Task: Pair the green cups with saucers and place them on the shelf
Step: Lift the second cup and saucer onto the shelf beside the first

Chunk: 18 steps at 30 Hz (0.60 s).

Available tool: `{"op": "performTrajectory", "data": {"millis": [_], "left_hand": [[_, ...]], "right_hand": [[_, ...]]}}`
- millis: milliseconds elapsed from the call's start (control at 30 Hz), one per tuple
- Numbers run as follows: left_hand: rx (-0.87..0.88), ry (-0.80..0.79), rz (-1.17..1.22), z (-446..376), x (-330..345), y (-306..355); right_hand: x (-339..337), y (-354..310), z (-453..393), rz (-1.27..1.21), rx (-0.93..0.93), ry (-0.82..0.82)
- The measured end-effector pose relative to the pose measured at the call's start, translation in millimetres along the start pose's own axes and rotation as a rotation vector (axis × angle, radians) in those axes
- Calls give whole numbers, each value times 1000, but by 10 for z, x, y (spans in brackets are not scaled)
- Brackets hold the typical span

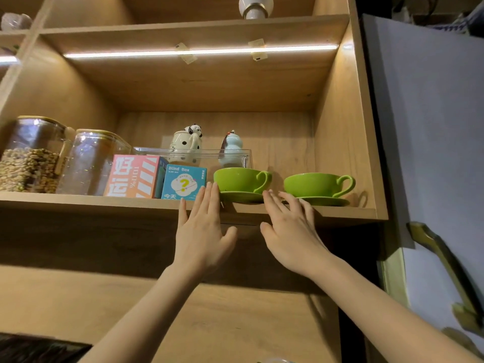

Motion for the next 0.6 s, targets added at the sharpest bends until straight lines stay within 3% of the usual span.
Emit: {"op": "performTrajectory", "data": {"millis": [333, 600], "left_hand": [[21, 57, -21, -23, 80, -46], [-61, 151, 139, -54, 31, -86]], "right_hand": [[29, 2, -72, 24, -23, -51], [23, -85, 14, -8, -51, -15]]}}
Point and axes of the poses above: each hand's wrist, its own z-axis away from the middle knuckle, its own x-axis out of the palm, y = z × x, the point moved 5 cm from there along -z, towards the middle knuckle, and after that the axes turned 8 degrees about y, right-handed, at the moved point
